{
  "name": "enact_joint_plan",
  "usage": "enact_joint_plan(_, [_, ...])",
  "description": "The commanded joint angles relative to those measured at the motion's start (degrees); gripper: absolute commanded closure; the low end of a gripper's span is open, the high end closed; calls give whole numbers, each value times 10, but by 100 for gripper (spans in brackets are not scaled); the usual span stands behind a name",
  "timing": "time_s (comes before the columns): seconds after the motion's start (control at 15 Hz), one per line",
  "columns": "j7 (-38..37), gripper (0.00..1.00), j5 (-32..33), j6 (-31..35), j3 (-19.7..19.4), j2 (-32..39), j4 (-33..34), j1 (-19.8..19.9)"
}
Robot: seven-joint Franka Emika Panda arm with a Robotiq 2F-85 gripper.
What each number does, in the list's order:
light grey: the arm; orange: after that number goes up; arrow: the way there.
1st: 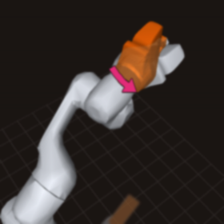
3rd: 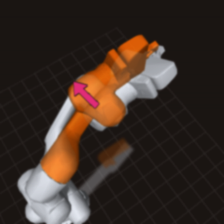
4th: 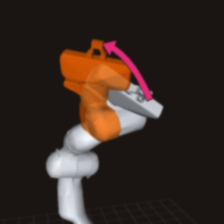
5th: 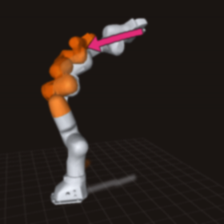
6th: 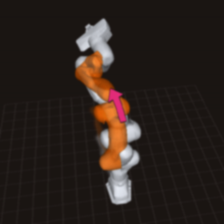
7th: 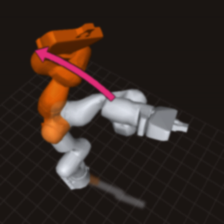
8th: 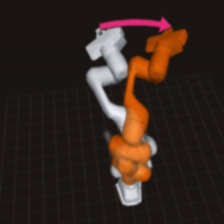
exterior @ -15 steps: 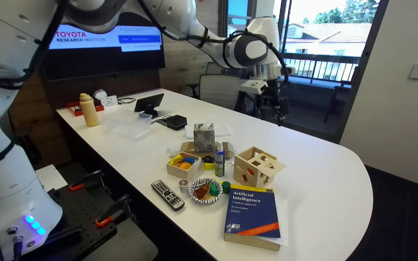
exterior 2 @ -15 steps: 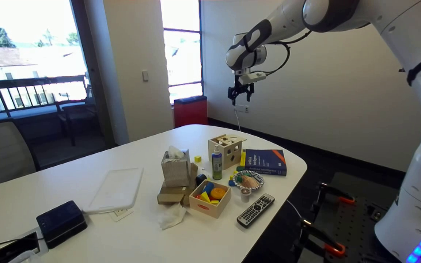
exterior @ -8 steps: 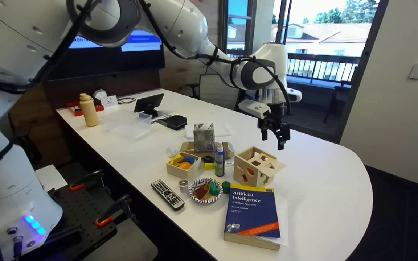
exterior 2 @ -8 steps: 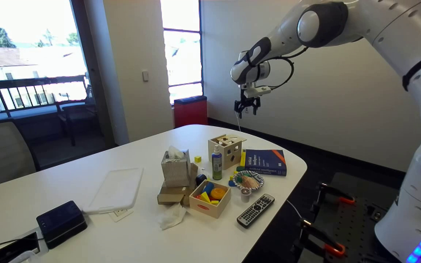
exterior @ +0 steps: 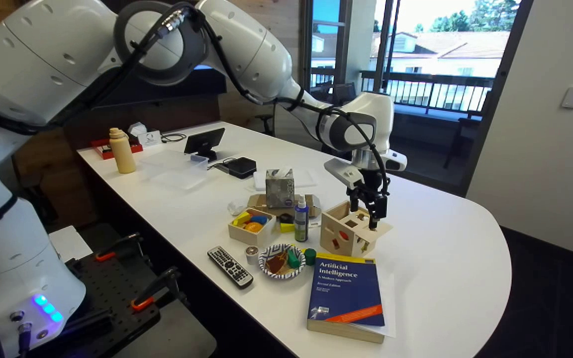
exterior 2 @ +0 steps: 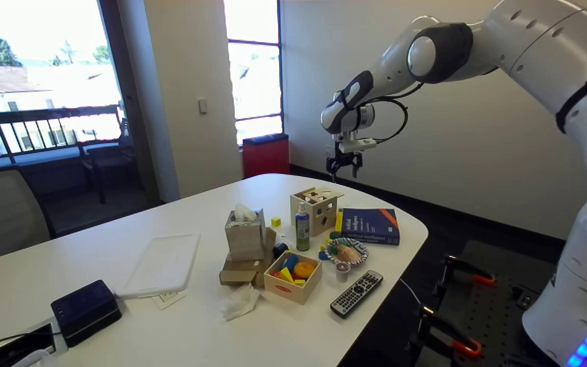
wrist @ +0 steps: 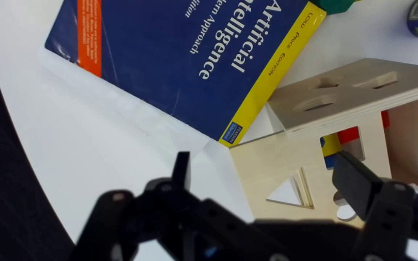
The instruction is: Slide the lid on the box to completely close it
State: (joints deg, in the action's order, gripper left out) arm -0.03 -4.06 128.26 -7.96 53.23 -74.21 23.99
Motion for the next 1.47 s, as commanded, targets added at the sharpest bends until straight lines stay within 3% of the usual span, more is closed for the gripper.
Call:
enact_joint_plan(0.0, [25,0,-30,-21,16,34,53,21])
enact_joint_plan(0.8, [13,0,-52,-41,27,133,159,38])
enact_joint_plan(1.4, [6,0,-47,-39,39,167,196,34])
